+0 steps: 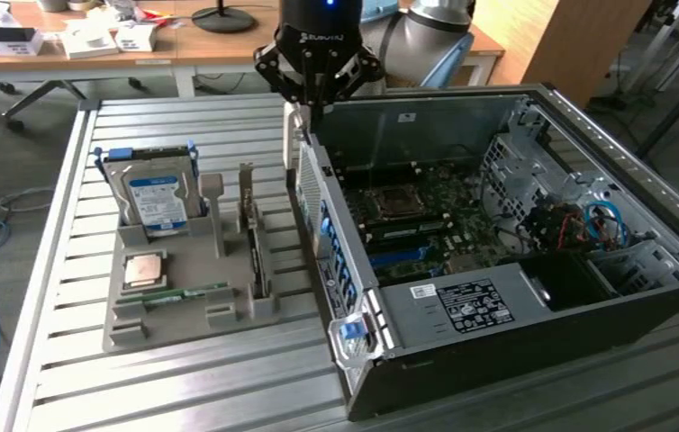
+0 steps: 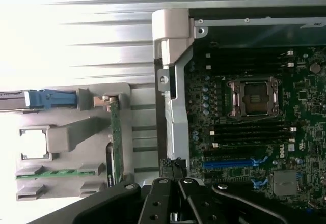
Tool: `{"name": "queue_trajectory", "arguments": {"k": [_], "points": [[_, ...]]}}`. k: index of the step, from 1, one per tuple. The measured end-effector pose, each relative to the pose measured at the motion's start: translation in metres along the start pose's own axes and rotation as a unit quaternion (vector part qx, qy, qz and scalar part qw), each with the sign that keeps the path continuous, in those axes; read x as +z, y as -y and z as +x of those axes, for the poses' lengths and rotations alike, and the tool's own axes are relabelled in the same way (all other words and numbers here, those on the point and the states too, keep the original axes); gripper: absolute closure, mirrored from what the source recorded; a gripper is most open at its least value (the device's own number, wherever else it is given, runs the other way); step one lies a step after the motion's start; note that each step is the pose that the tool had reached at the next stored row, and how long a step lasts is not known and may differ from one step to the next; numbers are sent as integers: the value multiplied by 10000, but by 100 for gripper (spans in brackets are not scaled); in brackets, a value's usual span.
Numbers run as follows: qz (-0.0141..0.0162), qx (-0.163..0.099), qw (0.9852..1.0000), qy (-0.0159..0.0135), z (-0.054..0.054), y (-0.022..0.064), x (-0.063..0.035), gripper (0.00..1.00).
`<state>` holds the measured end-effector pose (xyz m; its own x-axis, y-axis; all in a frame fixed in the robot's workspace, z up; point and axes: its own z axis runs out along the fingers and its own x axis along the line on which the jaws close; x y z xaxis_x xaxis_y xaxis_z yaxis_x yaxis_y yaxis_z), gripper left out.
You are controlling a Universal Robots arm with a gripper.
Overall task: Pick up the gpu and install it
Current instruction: 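Reach for the gpu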
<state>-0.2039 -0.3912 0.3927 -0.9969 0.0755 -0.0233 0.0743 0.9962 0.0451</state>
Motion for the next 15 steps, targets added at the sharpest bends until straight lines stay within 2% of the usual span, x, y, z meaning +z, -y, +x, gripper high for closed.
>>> {"name": "queue_trajectory", "arguments": {"k": [15], "points": [[0,1,10000,0,389,-29,-3,89]]}}
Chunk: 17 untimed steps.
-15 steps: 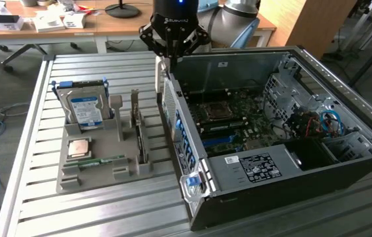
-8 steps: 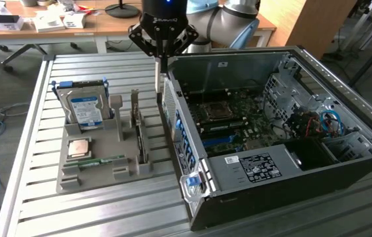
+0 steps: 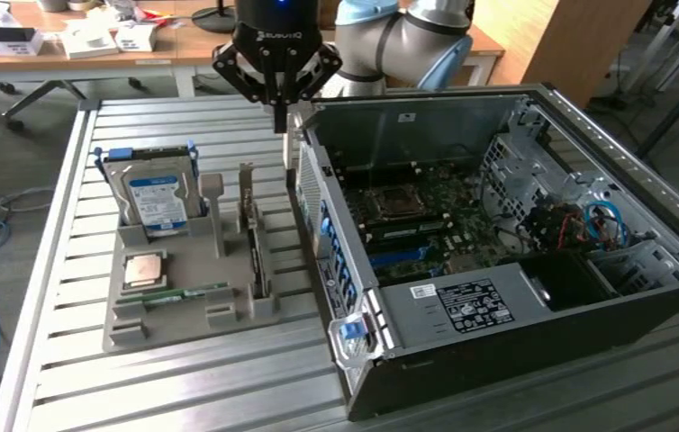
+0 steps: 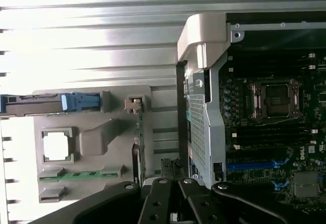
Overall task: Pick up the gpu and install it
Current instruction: 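Reach for the gpu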
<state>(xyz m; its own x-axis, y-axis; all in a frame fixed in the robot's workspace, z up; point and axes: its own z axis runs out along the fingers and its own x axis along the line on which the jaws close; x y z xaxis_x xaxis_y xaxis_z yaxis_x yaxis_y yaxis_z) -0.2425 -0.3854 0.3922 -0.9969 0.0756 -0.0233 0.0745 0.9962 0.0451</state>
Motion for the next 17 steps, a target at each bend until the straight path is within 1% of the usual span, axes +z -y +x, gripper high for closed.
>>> {"name": "queue_trajectory", "arguments": {"k": [6,10,12,17], "points": [[0,0,10000,0,144,-6,0,89],[0,0,10000,0,220,-4,-1,89],[0,0,10000,0,241,-3,-1,89],[1,0,10000,-1,249,-2,-2,89]]}}
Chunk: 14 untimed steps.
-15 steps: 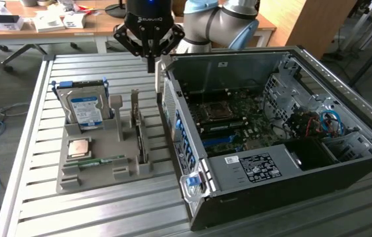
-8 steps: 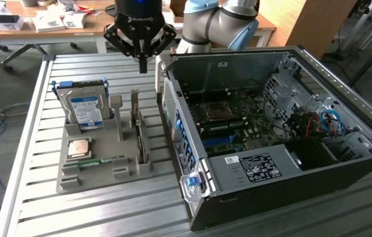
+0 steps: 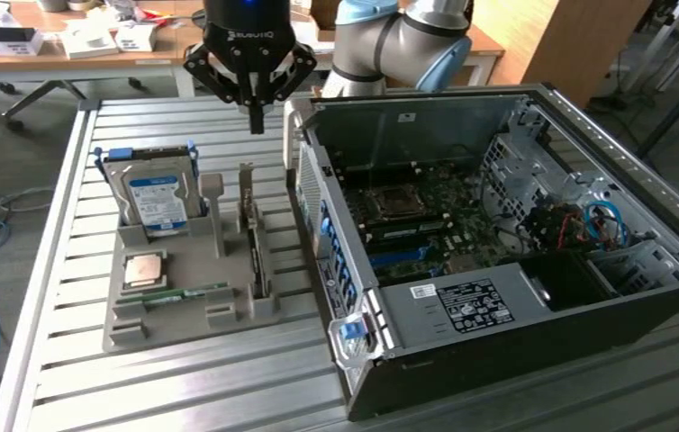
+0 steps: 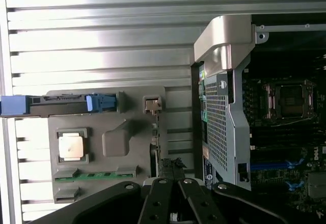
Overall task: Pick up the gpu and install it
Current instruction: 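Reach for the gpu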
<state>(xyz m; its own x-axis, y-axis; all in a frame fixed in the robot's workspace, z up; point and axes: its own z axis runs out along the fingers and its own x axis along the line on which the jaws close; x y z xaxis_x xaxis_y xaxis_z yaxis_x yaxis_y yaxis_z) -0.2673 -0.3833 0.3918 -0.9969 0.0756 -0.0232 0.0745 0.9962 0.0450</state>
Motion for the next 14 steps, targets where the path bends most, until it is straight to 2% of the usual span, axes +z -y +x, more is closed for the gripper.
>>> {"name": "queue_trajectory", "arguments": {"k": [8,14], "points": [[0,0,10000,0,109,8,-2,89],[0,0,10000,0,111,11,-2,89]]}}
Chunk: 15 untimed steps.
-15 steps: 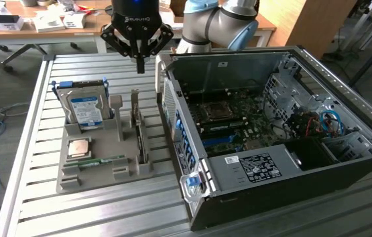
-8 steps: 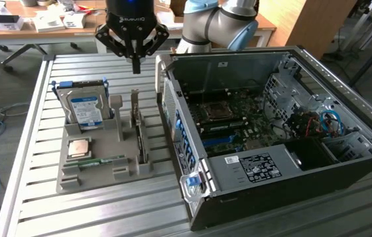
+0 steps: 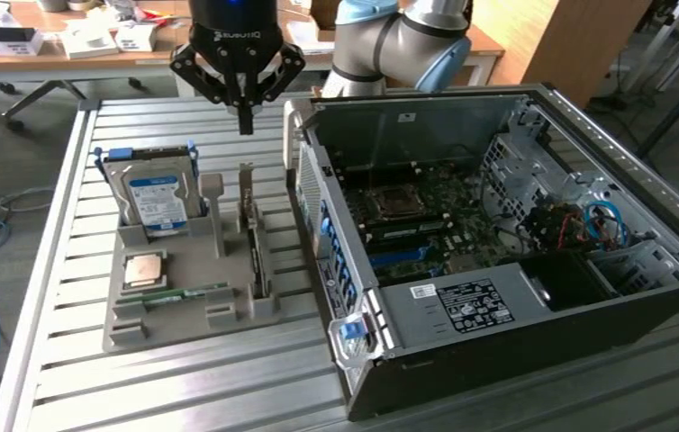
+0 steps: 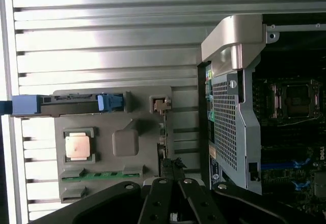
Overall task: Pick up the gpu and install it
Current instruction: 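Reach for the gpu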
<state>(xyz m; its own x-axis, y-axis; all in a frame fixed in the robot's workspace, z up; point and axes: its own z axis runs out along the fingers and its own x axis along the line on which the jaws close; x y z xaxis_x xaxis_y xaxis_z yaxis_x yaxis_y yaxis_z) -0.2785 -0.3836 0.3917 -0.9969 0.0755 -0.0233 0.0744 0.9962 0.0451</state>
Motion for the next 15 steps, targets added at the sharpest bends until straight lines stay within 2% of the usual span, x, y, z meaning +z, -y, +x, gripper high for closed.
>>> {"name": "queue_trajectory", "arguments": {"k": [3,10,15], "points": [[0,1,10000,0,-3,36,-2,89],[0,0,10000,0,-14,190,-9,89],[0,0,10000,0,-19,269,-11,89]]}}
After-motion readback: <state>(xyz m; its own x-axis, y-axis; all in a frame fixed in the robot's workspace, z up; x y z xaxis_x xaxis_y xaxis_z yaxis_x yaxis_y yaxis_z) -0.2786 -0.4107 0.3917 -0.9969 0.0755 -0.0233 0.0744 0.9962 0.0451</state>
